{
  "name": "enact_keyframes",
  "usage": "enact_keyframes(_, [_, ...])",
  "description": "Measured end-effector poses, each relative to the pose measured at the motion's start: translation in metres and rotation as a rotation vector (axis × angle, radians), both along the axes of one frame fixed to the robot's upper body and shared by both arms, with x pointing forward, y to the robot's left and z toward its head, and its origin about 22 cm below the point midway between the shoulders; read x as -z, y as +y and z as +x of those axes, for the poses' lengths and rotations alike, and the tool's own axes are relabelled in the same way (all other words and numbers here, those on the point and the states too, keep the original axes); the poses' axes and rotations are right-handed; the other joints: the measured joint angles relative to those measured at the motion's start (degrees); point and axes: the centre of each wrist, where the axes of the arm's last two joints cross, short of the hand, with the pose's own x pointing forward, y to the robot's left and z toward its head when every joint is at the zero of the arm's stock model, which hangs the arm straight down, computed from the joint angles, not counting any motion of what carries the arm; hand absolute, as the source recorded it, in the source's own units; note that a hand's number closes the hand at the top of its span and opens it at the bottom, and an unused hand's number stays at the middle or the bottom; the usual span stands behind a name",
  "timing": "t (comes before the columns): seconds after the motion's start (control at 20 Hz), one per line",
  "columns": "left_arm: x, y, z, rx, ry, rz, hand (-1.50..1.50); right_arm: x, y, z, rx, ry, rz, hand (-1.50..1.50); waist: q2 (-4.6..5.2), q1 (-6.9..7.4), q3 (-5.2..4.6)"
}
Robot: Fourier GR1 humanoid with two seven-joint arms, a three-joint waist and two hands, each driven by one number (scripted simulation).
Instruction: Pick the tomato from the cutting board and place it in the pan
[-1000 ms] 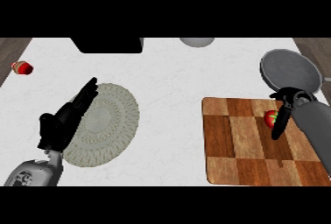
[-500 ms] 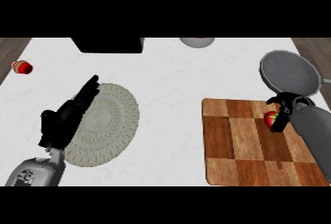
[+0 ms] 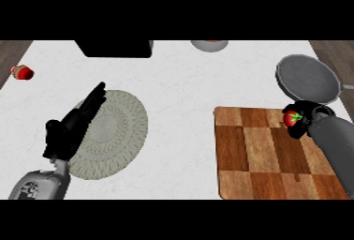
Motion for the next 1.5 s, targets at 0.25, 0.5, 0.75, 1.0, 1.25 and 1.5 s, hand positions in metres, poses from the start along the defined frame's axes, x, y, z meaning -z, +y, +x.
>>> enact_keyframes(0.25, [0.002,0.002,-0.007,-0.015,0.01,-0.001,0.0,-0.001,0.036,-0.01,-0.143,-0.174,0.049,1.5,-0.26,-0.89,0.41])
enact_keyframes(0.5, [0.006,0.01,-0.012,-0.042,0.023,0.004,0.0,-0.006,0.097,-0.035,-0.367,-0.489,0.154,1.5,-0.81,-2.43,0.7])
enact_keyframes(0.75, [0.008,0.014,-0.016,-0.061,0.028,0.009,0.0,-0.031,0.115,-0.071,-0.45,-0.793,0.171,1.5,-0.83,-3.35,0.77])
enact_keyframes(1.0, [0.004,0.017,-0.016,-0.063,0.015,0.003,0.0,-0.066,0.117,-0.11,-0.453,-1.088,0.174,1.5,-0.6,-3.36,0.79])
enact_keyframes(1.25, [0.006,0.009,-0.009,-0.035,0.01,0.0,0.0,-0.079,0.098,-0.148,-0.355,-1.219,0.176,1.5,0.03,-1.96,0.82])
enact_keyframes(1.5, [0.005,0.007,-0.012,-0.016,0.005,-0.001,0.0,-0.077,0.074,-0.14,-0.217,-1.286,0.215,1.5,0.36,-0.75,0.86])
